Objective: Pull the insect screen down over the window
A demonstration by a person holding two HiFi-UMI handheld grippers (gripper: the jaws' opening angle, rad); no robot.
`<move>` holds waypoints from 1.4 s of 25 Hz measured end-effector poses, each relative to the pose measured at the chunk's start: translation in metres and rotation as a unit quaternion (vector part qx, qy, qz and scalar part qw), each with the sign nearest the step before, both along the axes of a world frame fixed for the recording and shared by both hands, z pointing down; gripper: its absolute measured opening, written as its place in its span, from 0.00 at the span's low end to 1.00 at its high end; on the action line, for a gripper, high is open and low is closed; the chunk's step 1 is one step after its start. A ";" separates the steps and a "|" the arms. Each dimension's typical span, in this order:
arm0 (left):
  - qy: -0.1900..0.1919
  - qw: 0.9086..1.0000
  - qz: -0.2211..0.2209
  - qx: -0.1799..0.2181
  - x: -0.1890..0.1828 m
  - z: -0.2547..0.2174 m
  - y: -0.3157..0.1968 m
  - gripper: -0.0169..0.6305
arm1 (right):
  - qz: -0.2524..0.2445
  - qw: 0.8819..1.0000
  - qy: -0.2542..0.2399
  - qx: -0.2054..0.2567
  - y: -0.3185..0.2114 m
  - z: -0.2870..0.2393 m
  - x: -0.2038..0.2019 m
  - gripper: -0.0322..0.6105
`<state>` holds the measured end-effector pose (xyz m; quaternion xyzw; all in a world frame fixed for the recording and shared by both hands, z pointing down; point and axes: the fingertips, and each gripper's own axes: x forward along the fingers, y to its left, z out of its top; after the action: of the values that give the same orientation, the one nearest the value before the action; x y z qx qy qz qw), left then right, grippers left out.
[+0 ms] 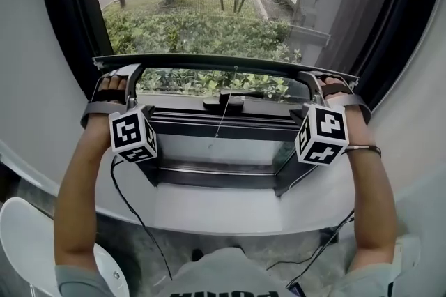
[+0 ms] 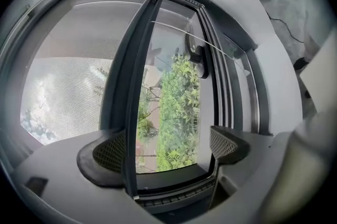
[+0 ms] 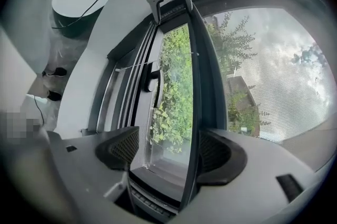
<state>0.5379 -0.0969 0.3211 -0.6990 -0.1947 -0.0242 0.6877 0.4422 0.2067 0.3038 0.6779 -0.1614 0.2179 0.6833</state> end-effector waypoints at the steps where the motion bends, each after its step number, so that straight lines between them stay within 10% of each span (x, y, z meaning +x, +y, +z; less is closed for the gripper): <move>1: -0.005 1.000 0.000 0.000 -0.001 0.010 0.000 0.80 | 0.000 1.000 -0.003 0.000 0.000 0.010 0.000 0.58; 16: 0.031 0.999 0.003 -0.009 0.004 0.047 0.002 0.80 | 0.002 0.998 0.064 0.013 0.000 0.047 0.005 0.58; 35: 0.016 1.000 -0.015 0.007 0.003 0.090 0.001 0.80 | 0.022 0.999 0.032 0.026 0.000 0.088 0.002 0.58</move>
<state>0.5414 -0.0961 0.4107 -0.6970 -0.1730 -0.0243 0.6954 0.4437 0.2065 0.3922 0.7057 -0.1300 0.2071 0.6650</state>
